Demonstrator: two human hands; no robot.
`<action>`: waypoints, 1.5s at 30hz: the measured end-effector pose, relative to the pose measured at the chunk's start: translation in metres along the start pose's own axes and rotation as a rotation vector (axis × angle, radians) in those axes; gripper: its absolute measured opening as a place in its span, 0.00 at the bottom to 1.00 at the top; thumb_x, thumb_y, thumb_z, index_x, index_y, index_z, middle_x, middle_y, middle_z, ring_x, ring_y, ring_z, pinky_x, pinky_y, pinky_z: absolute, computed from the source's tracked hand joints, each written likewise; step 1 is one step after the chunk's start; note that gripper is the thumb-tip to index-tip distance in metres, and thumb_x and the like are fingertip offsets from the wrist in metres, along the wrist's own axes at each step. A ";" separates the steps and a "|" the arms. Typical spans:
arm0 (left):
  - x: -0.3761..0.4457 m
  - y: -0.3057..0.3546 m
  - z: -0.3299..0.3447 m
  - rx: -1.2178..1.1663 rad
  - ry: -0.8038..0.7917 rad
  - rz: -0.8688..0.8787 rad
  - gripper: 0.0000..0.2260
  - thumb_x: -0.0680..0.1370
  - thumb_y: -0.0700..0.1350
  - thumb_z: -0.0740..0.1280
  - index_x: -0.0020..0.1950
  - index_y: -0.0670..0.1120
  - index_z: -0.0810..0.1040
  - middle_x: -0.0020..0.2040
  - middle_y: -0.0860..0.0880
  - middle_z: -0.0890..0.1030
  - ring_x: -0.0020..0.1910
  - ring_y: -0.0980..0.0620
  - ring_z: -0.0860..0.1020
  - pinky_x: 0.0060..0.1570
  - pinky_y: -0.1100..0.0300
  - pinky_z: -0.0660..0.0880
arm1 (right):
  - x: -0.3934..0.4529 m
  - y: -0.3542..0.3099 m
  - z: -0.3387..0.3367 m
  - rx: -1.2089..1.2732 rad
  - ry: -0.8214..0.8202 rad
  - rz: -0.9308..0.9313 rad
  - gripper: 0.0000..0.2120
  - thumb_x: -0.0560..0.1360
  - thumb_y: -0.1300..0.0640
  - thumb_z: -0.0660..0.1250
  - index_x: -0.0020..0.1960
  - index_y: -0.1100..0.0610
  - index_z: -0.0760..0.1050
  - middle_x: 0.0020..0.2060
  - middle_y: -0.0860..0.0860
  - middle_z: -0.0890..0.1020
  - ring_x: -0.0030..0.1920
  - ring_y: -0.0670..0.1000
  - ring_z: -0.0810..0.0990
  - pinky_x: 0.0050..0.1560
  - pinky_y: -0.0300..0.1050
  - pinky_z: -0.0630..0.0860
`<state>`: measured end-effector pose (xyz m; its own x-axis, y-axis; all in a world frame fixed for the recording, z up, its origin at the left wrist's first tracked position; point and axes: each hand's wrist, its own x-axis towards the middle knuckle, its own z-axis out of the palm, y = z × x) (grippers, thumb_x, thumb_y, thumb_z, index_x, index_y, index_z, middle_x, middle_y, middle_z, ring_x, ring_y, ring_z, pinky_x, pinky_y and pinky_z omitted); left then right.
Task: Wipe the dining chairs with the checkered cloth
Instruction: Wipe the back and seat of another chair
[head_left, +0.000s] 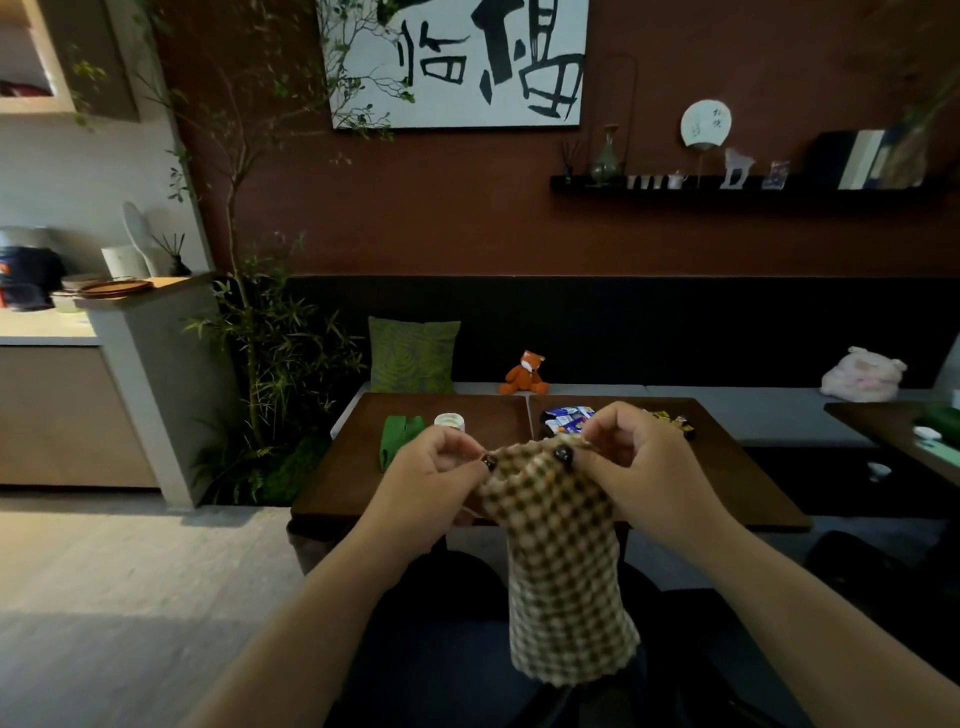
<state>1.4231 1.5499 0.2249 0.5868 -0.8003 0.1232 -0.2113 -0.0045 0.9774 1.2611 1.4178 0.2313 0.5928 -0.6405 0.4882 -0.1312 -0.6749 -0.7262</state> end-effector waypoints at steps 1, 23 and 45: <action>0.000 0.002 -0.003 0.006 -0.010 0.035 0.03 0.77 0.37 0.68 0.48 0.44 0.76 0.35 0.49 0.83 0.31 0.54 0.81 0.29 0.64 0.75 | 0.000 0.001 0.000 -0.009 0.001 0.005 0.07 0.72 0.57 0.72 0.41 0.49 0.75 0.35 0.47 0.81 0.37 0.45 0.79 0.37 0.39 0.78; 0.013 0.001 -0.018 0.143 0.131 0.547 0.11 0.71 0.40 0.76 0.47 0.50 0.77 0.39 0.54 0.82 0.37 0.59 0.80 0.35 0.67 0.76 | 0.009 -0.013 0.002 0.238 0.081 0.011 0.05 0.73 0.54 0.70 0.46 0.54 0.75 0.37 0.48 0.83 0.38 0.43 0.82 0.38 0.34 0.77; 0.030 0.015 -0.003 -0.116 0.344 0.364 0.18 0.75 0.62 0.60 0.44 0.47 0.75 0.29 0.62 0.76 0.29 0.65 0.74 0.28 0.71 0.71 | 0.016 -0.031 0.021 0.681 -0.107 0.220 0.20 0.64 0.47 0.74 0.53 0.52 0.75 0.43 0.44 0.85 0.44 0.44 0.84 0.39 0.36 0.79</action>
<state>1.4398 1.5275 0.2441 0.7185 -0.4943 0.4893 -0.3729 0.3201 0.8709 1.2913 1.4364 0.2514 0.6888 -0.6723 0.2710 0.2468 -0.1341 -0.9598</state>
